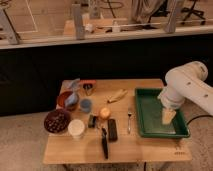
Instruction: Place apple in tray
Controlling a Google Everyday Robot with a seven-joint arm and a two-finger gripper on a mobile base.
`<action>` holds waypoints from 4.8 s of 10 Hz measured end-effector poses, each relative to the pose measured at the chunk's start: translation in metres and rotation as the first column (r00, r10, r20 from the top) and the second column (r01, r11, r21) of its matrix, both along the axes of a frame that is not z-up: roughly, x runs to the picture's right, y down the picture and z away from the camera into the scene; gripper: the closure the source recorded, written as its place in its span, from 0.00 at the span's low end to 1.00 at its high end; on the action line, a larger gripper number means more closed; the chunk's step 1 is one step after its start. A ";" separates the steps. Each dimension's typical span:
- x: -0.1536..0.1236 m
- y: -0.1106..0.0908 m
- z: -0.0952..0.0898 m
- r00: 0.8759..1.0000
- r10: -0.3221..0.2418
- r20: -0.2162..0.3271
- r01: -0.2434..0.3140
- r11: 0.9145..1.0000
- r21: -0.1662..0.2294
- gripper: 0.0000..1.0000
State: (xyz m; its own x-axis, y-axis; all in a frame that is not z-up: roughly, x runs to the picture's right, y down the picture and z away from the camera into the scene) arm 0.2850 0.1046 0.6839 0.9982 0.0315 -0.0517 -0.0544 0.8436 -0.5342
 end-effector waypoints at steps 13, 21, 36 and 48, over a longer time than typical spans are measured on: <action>-0.008 -0.007 0.014 0.989 0.068 0.129 -0.067 0.998 -0.014 0.20; -0.137 -0.049 0.079 0.909 -0.089 0.408 0.050 0.993 0.106 0.20; -0.176 -0.056 0.103 0.870 -0.132 0.476 0.068 0.987 0.149 0.20; -0.217 -0.054 0.105 0.769 -0.262 0.583 0.151 0.961 0.232 0.20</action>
State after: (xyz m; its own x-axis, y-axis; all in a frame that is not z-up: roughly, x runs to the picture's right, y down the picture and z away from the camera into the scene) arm 0.0675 0.0510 0.7885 0.8046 -0.2261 0.5491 0.4171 0.8734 -0.2515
